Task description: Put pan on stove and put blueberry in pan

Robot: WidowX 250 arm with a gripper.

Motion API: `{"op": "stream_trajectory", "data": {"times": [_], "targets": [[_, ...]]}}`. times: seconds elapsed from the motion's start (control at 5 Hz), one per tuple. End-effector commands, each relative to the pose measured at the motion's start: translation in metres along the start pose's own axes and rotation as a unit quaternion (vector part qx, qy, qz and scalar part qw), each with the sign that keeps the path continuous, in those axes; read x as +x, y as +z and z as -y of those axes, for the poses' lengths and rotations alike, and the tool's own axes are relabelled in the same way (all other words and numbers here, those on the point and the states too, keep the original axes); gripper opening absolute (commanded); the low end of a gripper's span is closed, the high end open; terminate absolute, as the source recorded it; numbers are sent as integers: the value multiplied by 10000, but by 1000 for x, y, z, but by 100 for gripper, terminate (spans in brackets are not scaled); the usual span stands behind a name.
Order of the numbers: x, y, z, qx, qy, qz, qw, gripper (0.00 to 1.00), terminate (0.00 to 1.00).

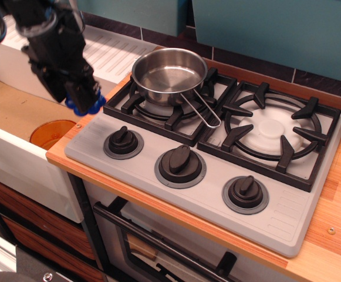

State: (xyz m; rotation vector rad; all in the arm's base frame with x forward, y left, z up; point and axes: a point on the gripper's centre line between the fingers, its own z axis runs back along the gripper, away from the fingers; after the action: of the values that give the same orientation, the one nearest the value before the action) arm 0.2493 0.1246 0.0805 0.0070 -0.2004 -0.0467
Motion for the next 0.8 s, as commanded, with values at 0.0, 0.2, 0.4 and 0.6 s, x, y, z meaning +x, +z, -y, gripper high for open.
{"op": "stream_trajectory", "data": {"times": [0.0, 0.2, 0.4, 0.6], "targets": [[42, 45, 5, 185, 11, 84, 9998, 0, 0], [61, 48, 14, 194, 58, 75, 9998, 0, 0], [81, 46, 24, 218, 107, 86, 9997, 0, 0], [97, 40, 33, 200, 144, 140, 9996, 0, 0]]}}
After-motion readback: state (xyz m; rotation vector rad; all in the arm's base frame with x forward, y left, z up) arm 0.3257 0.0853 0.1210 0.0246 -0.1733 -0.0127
